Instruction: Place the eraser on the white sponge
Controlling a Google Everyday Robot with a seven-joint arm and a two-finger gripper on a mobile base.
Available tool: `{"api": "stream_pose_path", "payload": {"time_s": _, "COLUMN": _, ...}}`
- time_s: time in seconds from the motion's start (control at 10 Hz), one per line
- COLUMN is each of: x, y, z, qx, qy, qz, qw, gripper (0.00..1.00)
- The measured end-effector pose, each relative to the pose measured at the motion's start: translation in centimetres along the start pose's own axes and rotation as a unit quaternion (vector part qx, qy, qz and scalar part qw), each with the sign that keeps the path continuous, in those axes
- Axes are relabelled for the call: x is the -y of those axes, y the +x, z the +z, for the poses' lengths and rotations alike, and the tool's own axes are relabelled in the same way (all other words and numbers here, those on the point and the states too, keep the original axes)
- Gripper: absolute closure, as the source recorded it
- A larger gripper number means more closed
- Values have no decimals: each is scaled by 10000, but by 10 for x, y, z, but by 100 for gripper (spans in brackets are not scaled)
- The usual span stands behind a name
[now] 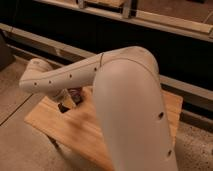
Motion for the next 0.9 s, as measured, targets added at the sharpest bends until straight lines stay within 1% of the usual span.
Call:
{"api": "stream_pose_path", "payload": {"time_s": 0.1, "x": -4, "y": 10, "z": -4, "qx": 7, "qy": 33, "qz": 130, "qw": 9999, "gripper": 100}}
{"api": "stream_pose_path", "payload": {"time_s": 0.4, "x": -16, "y": 31, "z": -8, "qx": 59, "qy": 69, "qz": 380, "qw": 9992, "gripper": 100}}
{"api": "stream_pose_path", "payload": {"time_s": 0.5, "x": -17, "y": 33, "z": -8, "qx": 67, "qy": 70, "qz": 406, "qw": 9991, "gripper": 100}}
{"api": "stream_pose_path", "payload": {"time_s": 0.6, "x": -24, "y": 45, "z": -4, "qx": 117, "qy": 15, "qz": 560, "qw": 9984, "gripper": 100}}
{"api": "stream_pose_path", "payload": {"time_s": 0.9, "x": -27, "y": 60, "z": 8, "qx": 136, "qy": -103, "qz": 764, "qw": 9969, "gripper": 100}}
